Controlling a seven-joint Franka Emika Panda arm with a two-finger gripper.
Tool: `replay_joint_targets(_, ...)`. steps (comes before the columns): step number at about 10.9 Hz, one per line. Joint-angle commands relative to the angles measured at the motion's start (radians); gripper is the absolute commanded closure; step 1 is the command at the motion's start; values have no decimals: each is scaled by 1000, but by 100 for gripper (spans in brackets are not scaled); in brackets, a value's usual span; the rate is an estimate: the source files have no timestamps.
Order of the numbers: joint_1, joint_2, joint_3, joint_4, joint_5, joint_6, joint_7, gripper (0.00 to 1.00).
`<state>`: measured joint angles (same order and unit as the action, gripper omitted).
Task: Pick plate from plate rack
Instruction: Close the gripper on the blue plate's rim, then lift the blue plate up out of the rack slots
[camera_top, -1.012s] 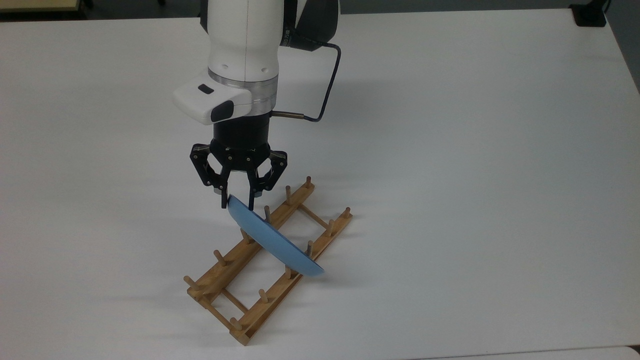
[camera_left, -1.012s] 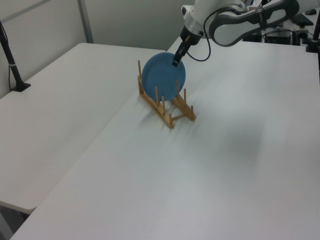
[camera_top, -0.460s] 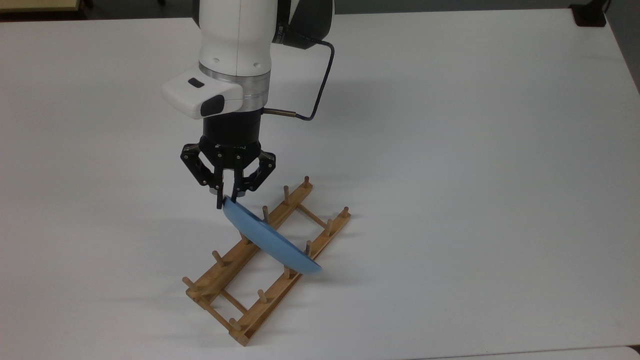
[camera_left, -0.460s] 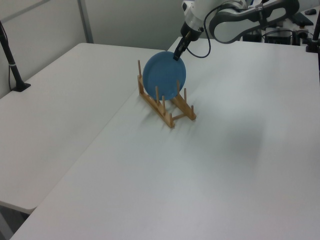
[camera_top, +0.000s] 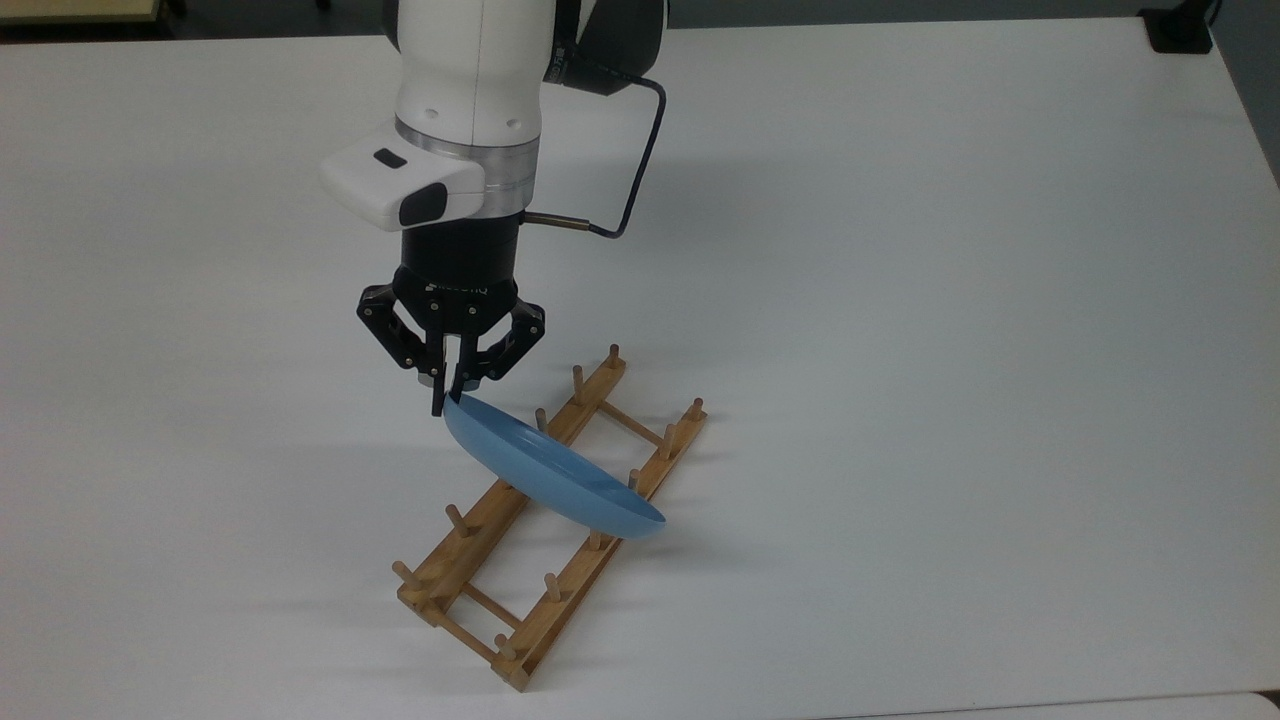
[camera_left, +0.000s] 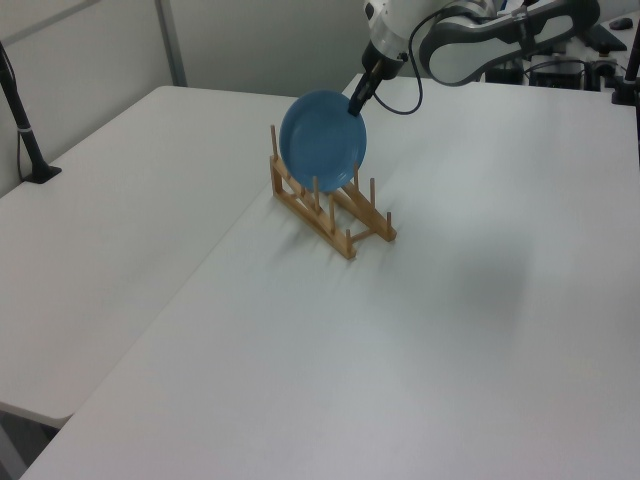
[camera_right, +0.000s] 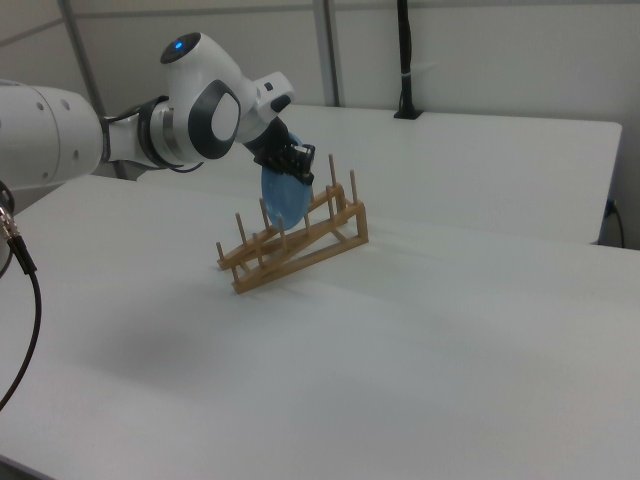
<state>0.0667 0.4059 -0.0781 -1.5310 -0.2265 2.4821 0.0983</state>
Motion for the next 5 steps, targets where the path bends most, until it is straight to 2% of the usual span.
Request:
replay_joint_targets(1,-1,-65,-18,-18,-25,5,17,100)
replay_joint_targets(5,-13,-108,-22,-20,-10,-61,14,100)
